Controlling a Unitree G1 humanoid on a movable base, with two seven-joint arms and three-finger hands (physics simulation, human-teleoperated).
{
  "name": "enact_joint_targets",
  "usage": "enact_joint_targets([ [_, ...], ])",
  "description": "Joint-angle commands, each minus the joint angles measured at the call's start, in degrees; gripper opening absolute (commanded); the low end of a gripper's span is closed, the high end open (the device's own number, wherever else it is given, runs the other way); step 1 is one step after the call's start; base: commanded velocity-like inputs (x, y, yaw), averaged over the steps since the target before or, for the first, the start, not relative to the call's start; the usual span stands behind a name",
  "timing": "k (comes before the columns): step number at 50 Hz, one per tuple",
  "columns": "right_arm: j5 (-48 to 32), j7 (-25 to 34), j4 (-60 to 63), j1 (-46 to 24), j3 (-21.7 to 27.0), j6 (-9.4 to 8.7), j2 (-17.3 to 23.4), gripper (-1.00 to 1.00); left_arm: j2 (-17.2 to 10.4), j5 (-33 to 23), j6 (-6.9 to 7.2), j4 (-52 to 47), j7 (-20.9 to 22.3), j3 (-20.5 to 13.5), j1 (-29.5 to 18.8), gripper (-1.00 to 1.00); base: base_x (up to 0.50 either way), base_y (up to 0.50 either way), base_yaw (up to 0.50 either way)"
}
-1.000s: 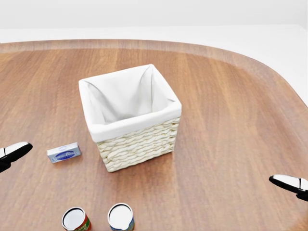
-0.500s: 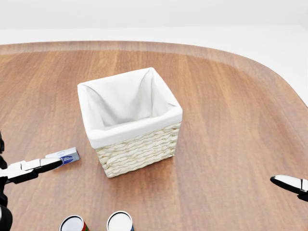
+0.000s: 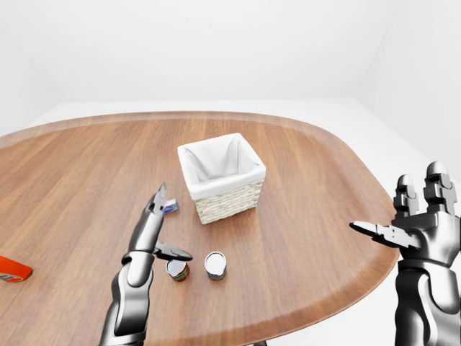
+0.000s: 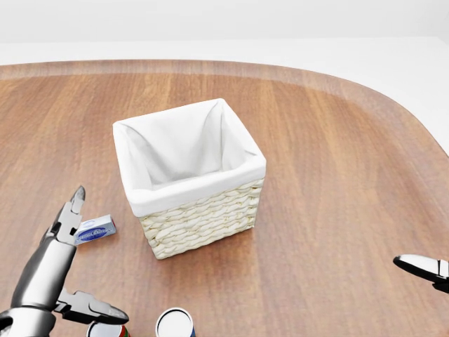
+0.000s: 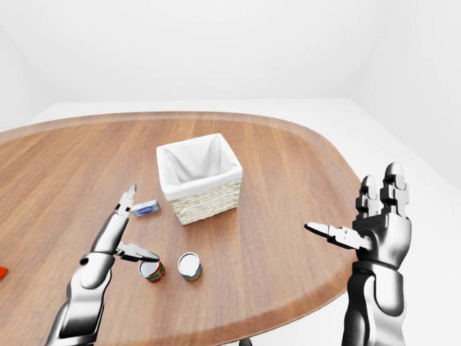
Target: Pick up the tomato sauce, and put it in the basket.
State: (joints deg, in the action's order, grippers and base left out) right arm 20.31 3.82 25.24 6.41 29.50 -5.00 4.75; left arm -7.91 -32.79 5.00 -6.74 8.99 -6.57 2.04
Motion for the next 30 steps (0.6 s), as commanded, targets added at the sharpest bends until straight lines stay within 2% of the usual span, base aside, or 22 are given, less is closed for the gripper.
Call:
enact_joint_targets([
  [1,0.02,0.02,-0.53,-0.18,-0.21,0.0,0.11,1.0,0.42,-9.73,0.0,3.67,3.03,1.06,1.61,1.0,0.0,0.0,0.0],
  [3,-0.13,-0.01,-0.37,-0.11,-0.29,0.0,0.13,1.0,-0.11,-12.2,0.0,5.77,1.74,1.43,1.45,1.0,0.0,0.0,0.0],
  [12,0.18,0.13,-0.32,-0.01,0.03,0.0,0.13,1.0,-0.75,-16.89,0.0,11.95,-1.11,1.87,1.01,1.0,0.0,0.0,0.0],
  [18,0.06,0.19,-0.73,-0.06,-0.05,0.0,0.09,1.0,-0.84,-17.51,0.0,15.18,-1.87,2.33,0.65,1.0,0.0,0.0,0.0],
  [27,0.04,0.14,-0.93,-0.12,-0.17,0.0,0.09,1.0,-1.61,-18.76,0.0,24.93,-7.19,4.0,-2.21,1.0,0.0,0.0,0.0],
  [30,0.0,0.1,-0.63,-0.03,-0.23,0.0,0.08,1.0,-1.34,-17.56,0.0,25.31,-6.61,4.42,-2.33,1.0,0.0,0.0,0.0],
])
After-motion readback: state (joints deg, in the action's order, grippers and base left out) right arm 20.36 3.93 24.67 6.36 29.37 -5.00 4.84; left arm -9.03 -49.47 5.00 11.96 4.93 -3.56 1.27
